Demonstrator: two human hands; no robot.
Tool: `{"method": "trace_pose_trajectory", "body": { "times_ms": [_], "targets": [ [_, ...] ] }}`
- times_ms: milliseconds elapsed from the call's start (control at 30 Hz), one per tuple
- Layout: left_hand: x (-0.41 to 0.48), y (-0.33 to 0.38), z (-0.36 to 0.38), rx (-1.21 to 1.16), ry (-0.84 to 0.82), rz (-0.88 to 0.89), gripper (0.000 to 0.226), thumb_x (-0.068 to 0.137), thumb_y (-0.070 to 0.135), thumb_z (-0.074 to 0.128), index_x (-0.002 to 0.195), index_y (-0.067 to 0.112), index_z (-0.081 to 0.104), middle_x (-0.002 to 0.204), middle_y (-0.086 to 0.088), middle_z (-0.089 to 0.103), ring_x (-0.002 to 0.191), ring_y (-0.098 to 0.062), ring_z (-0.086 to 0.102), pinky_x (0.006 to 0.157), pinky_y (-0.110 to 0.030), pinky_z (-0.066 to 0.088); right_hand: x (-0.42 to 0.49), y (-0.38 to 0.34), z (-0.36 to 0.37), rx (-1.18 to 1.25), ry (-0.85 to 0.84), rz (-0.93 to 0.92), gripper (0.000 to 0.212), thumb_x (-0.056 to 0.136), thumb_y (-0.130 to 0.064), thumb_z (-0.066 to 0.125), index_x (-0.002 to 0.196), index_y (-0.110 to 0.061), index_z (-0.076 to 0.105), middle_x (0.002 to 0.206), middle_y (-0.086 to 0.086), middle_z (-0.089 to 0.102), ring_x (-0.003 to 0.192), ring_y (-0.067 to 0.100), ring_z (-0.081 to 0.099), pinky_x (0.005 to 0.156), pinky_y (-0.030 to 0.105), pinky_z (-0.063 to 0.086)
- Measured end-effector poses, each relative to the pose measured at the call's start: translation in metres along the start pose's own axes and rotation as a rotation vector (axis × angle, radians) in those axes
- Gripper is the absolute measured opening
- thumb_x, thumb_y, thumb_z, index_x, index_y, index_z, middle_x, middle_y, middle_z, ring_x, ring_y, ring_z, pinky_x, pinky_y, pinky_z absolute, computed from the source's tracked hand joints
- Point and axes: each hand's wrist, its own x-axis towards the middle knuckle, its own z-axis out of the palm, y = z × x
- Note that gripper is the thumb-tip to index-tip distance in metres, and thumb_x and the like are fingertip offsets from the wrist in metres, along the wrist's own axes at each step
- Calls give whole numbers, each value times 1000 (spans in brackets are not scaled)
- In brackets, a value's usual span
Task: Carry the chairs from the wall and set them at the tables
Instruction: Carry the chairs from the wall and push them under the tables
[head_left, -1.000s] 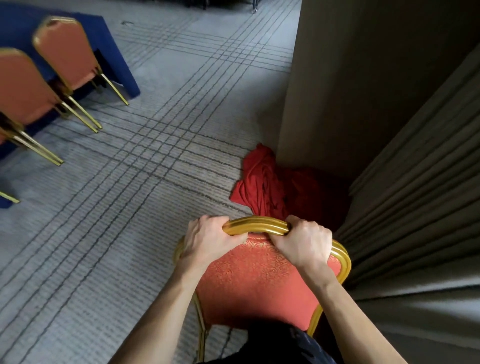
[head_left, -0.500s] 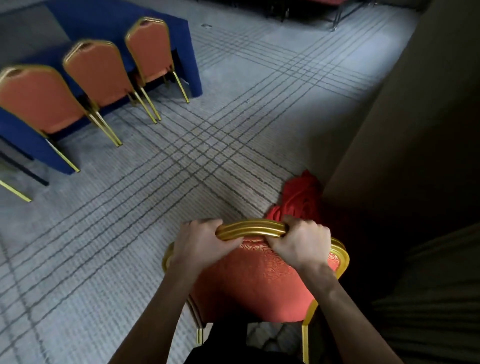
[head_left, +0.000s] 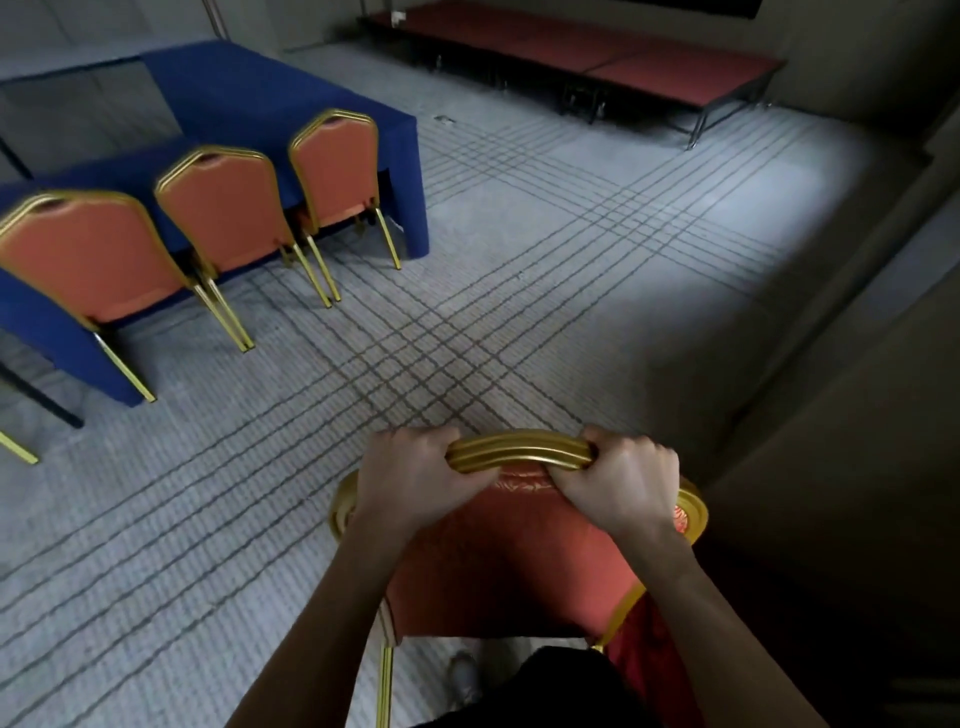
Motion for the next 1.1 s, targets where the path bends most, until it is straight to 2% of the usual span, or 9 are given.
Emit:
{"method": "trace_pose_trajectory", "body": {
  "times_ms": [100,267,333,400,567,667,800,933,1100],
  "targets": [
    [52,-11,12,12,-16,16,58,62,81,52,60,24,62,54,5,64,57,-16,67,59,-26,45,47,-2,14,49,65,-14,43,69,-63,44,60,-22,55,55,-4,61,59,29,64,59,34,51],
    [145,-29,52,-24,-1,47,48,63,79,52,58,31,54,56,5,65,59,-18,67,61,-27,47,147,8,47,86,104,-64,42,73,-60,55,53,-25,42,44,-11,42,47,20,55,53,28,41],
    [194,-38,81,-13,-17,54,46,64,79,51,57,33,46,55,4,63,59,-19,66,59,-28,45,202,21,68,105,82,-87,45,76,-62,53,55,-23,49,45,-10,46,45,17,53,52,31,47],
    [213,-42,91,1,-14,94,50,64,78,51,57,28,52,51,4,60,53,-20,65,53,-27,44,223,25,75,100,111,-133,48,77,-64,52,58,-21,57,46,-7,52,45,18,55,52,34,51],
    [316,-55,143,-39,60,105,45,67,72,56,54,32,43,44,3,53,43,-19,58,47,-24,39,346,38,99,75,115,-173,56,71,-73,50,62,-20,64,50,1,60,50,27,62,52,29,45],
    [373,-56,154,-36,58,76,52,68,75,54,53,27,44,44,2,52,44,-21,59,47,-29,42,406,43,103,67,108,-175,59,67,-77,44,64,-20,61,55,2,63,57,31,65,56,31,42],
    [451,-62,172,-63,42,73,54,70,78,53,54,28,42,44,3,50,45,-21,58,48,-31,43,485,47,115,99,172,-195,60,68,-76,49,61,-18,60,51,0,60,52,28,62,53,27,33],
    [502,-89,208,-51,47,53,55,72,77,54,54,27,40,43,6,47,41,-18,54,49,-25,33,553,42,149,132,147,-242,49,67,-70,55,57,-21,54,46,-4,51,44,22,55,57,25,30],
    [598,-136,264,-42,74,40,53,73,76,54,54,29,39,44,7,47,40,-16,53,50,-24,28,667,27,202,89,151,-269,46,67,-69,55,59,-24,59,45,-7,51,43,17,55,58,24,31]
  ]
}}
